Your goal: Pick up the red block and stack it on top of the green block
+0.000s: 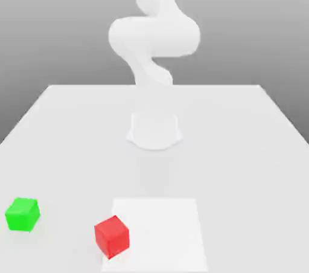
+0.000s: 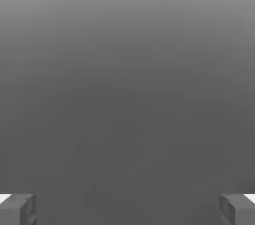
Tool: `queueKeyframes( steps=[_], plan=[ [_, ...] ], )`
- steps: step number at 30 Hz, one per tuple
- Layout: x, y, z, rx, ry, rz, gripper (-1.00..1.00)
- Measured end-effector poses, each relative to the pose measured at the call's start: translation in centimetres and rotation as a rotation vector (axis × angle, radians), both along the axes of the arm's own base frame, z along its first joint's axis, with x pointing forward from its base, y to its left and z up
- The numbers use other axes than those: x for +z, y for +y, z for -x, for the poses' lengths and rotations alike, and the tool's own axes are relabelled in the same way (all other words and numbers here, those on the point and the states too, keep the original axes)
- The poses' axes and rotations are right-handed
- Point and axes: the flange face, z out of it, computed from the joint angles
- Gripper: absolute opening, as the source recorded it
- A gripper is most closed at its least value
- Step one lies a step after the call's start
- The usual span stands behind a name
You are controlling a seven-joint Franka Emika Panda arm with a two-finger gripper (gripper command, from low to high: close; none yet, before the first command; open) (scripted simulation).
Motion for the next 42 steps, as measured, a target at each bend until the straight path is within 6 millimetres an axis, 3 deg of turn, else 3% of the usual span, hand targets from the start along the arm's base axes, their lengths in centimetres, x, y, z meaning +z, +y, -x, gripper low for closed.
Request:
queueKeyframes(
  steps=[6, 12, 17, 22, 28, 29, 36, 41, 42],
  plan=[
    [-11.4, -2.1, -6.4, -0.2, 0.18, -0.063, 0.0],
    [-23.5, -4.9, -9.3, -0.394, 0.348, -0.138, 0.0],
    [-33.6, -7.0, -9.2, -0.555, 0.485, -0.213, 0.0],
    [-43.0, -8.1, -7.0, -0.713, 0.619, -0.3, 0.0],
    [-51.0, -8.1, -6.1, -0.762, 0.663, -0.331, 0.0],
    [-52.0, -8.1, -6.0, -0.762, 0.664, -0.33, -1.0],
    [-52.0, -8.1, -6.0, -0.763, 0.662, -0.331, -1.0],
    [-46.9, -8.2, -6.0, -0.765, 0.662, -0.331, -1.0],
    [-46.2, -9.3, -5.9, -0.8, 0.658, -0.343, -1.0]
  ],
)
